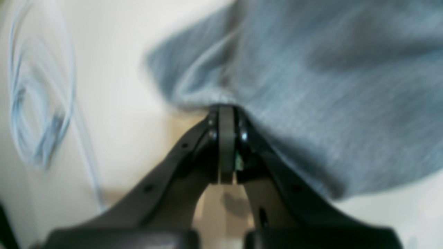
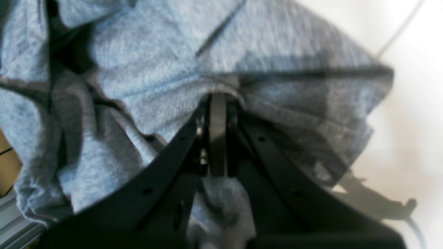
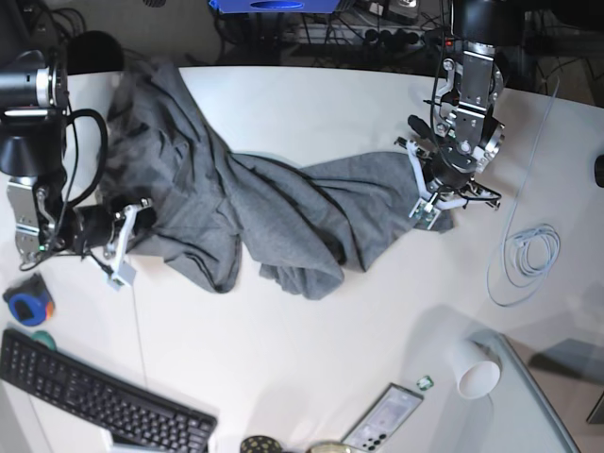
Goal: Layout the t-shirt on the table in an organized manner, then fold the t-shirt properly
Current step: 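Lower the right gripper's fabric and grasp the shirt with the left gripper, then release with the left gripper and move the right gripper across the shirt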
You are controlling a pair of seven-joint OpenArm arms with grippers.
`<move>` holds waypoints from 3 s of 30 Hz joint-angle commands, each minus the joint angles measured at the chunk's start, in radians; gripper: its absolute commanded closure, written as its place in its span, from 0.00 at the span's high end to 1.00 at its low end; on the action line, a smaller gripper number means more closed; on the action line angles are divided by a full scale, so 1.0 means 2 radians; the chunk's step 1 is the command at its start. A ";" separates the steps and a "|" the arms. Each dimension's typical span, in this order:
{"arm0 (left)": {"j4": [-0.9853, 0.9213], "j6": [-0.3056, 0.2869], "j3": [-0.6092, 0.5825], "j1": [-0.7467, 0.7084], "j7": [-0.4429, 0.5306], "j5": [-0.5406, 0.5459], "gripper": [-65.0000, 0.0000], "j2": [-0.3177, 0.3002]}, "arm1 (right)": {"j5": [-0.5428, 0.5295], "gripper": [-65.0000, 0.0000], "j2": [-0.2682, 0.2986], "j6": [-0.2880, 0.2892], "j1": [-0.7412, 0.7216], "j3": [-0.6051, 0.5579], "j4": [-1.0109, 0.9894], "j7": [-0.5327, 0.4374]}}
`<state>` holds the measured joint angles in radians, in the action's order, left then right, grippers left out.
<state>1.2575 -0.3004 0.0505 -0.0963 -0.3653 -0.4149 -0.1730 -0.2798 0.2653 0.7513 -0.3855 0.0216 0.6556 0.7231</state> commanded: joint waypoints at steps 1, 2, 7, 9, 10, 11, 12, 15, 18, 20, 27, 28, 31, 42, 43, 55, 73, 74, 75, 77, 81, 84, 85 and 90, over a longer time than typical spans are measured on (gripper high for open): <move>-0.019 -0.014 -0.006 0.006 -0.020 0.001 0.00 -0.003 | 0.057 0.01 0.007 -0.027 -0.006 -0.001 -0.011 0.010; -0.035 -0.011 -0.007 0.016 -0.020 0.001 0.00 -0.003 | 0.066 0.01 0.007 -0.027 -0.014 -0.001 -0.017 0.002; -0.107 0.016 -0.007 0.072 -0.017 0.001 0.00 -0.006 | 0.100 0.01 0.007 -0.027 -0.037 -0.004 -0.024 -0.040; -0.125 0.016 -0.007 0.098 -0.017 0.001 0.00 -0.007 | 0.106 0.01 0.007 -0.027 -0.052 -0.004 -0.025 -0.049; -0.133 0.016 -0.007 0.110 -0.017 0.001 0.00 -0.007 | 0.107 0.01 0.009 -0.027 -0.058 -0.003 -0.025 -0.051; -0.141 0.016 -0.007 0.123 -0.017 0.001 0.00 -0.007 | 0.107 0.01 0.010 -0.027 -0.064 -0.003 -0.025 -0.051; -0.153 0.016 -0.007 0.138 -0.017 0.001 0.00 -0.007 | 0.107 0.01 0.010 -0.027 -0.072 -0.002 -0.025 -0.052; -0.184 0.016 -0.007 0.179 -0.017 0.001 0.00 -0.006 | 0.107 0.01 0.011 -0.027 -0.091 -0.003 -0.025 -0.066; -0.152 0.016 -0.006 0.190 -0.023 0.006 0.00 -0.003 | 0.107 0.01 0.012 -0.032 -0.104 -0.004 -0.022 -0.068; -0.085 0.016 -0.006 0.171 -0.053 0.006 0.00 -0.002 | 0.107 0.01 0.012 -0.032 -0.106 -0.005 -0.021 -0.067; 0.150 0.014 -0.024 0.059 -0.121 0.006 0.00 0.030 | 0.105 0.01 0.011 -0.029 -0.089 0.006 0.025 -0.025; 0.153 0.014 -0.033 0.049 -0.121 0.006 0.00 0.032 | 0.105 0.01 0.011 -0.029 -0.081 0.014 0.045 -0.010; 0.134 0.014 -0.067 0.026 -0.118 0.006 0.00 0.033 | 0.105 0.01 0.008 -0.029 -0.048 0.033 0.094 0.021; -0.074 0.016 -0.037 0.084 -0.033 0.001 0.00 0.029 | 0.107 0.01 0.010 -0.034 0.004 0.035 0.058 -0.027; -0.091 0.016 -0.031 0.094 -0.026 0.001 0.00 0.028 | 0.107 0.01 0.011 -0.034 -0.006 0.034 0.028 -0.044; -0.123 0.016 -0.007 0.168 -0.010 0.006 0.00 0.032 | 0.107 0.01 0.023 -0.113 -0.105 0.030 -0.102 -0.174; 0.160 0.014 0.156 -0.048 -0.014 0.040 0.00 0.001 | 0.100 0.30 -0.112 -0.027 -0.007 0.030 0.332 0.068; 0.167 0.014 0.166 -0.067 0.005 0.061 0.00 0.001 | 0.100 0.40 -0.122 -0.027 -0.007 0.030 0.325 0.068; 0.174 0.014 0.178 -0.083 0.018 0.084 0.00 0.001 | 0.100 0.49 -0.131 -0.027 -0.007 0.030 0.317 0.068; 0.183 0.014 0.194 -0.109 0.030 0.124 0.00 0.001 | 0.100 0.63 -0.148 -0.027 -0.010 0.030 0.302 0.061; 0.185 0.014 0.216 -0.126 0.032 0.161 0.00 0.001 | 0.100 0.71 -0.161 -0.027 -0.028 0.030 0.249 0.038; 0.184 0.014 0.222 -0.133 0.032 0.160 0.00 0.001 | 0.098 0.71 -0.171 -0.027 -0.049 0.013 0.192 0.036; 0.185 0.014 0.223 -0.135 0.032 0.159 0.00 0.001 | 0.098 0.71 -0.173 -0.027 -0.055 0.005 0.177 0.035; 0.183 0.014 0.223 -0.133 0.032 0.159 0.00 0.001 | 0.098 0.71 -0.179 -0.027 -0.060 -0.015 0.137 -0.011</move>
<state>1.6073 -0.2802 0.4904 -0.3660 -0.3244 -0.1001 -0.1574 -0.0731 -0.0929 0.6971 -0.4702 -0.0097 0.9131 0.7204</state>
